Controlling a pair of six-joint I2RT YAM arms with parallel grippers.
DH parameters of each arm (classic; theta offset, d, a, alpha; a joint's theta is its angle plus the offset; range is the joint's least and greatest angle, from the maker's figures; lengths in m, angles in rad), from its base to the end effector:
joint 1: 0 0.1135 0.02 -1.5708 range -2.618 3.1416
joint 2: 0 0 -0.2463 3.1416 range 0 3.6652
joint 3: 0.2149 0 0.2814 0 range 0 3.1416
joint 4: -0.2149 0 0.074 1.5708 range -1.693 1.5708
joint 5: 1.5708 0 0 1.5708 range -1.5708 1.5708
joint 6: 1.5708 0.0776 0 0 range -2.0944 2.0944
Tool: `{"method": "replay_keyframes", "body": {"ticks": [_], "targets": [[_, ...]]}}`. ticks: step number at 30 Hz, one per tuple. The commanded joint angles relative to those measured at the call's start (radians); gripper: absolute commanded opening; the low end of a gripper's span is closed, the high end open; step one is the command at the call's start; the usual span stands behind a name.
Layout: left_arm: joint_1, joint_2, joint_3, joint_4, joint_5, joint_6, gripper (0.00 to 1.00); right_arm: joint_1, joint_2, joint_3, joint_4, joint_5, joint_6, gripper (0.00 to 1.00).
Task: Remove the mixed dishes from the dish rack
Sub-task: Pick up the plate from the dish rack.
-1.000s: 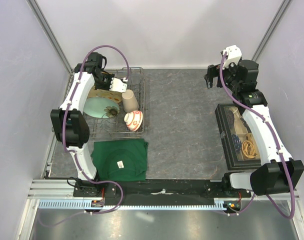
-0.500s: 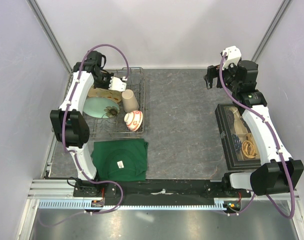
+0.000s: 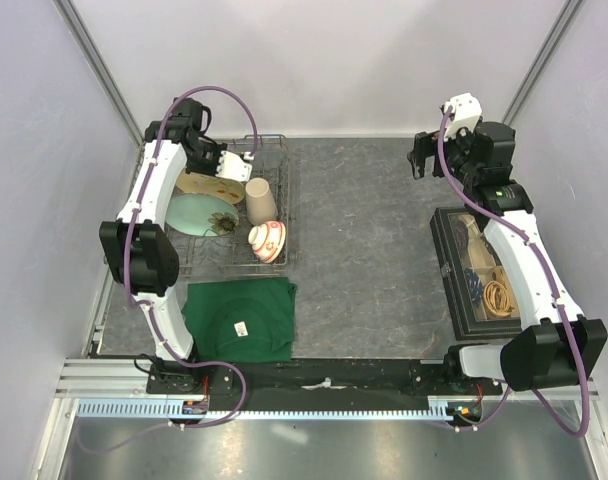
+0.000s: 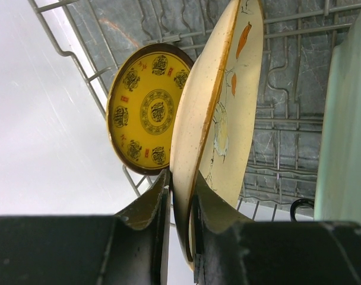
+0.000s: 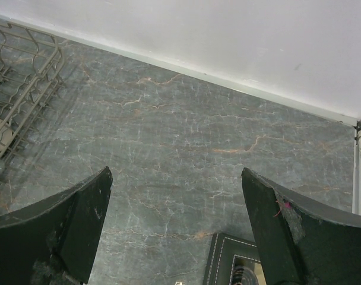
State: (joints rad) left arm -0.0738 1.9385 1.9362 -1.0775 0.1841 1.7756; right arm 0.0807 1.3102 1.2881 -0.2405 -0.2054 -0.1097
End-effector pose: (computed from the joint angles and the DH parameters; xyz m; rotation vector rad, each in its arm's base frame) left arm 0.4522 -0.0477 0.2702 2.1626 1.5536 0.3395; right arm 0.3750 0.0462 0.3665 -0.3171 1.8033 0.1678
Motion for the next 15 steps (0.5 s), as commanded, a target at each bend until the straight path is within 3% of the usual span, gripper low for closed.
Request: {"method": "replay_keyframes", "body": {"ticks": [1, 15], "targets": [[-0.006, -0.058, 0.079, 0.062, -0.026, 0.045, 0.02, -0.001, -0.019, -0.009, 0.041, -0.012, -0.002, 0.98], [-0.006, -0.093, 0.084, 0.051, -0.028, -0.01, 0.02, -0.002, -0.029, -0.018, 0.05, -0.023, 0.002, 0.98]]}}
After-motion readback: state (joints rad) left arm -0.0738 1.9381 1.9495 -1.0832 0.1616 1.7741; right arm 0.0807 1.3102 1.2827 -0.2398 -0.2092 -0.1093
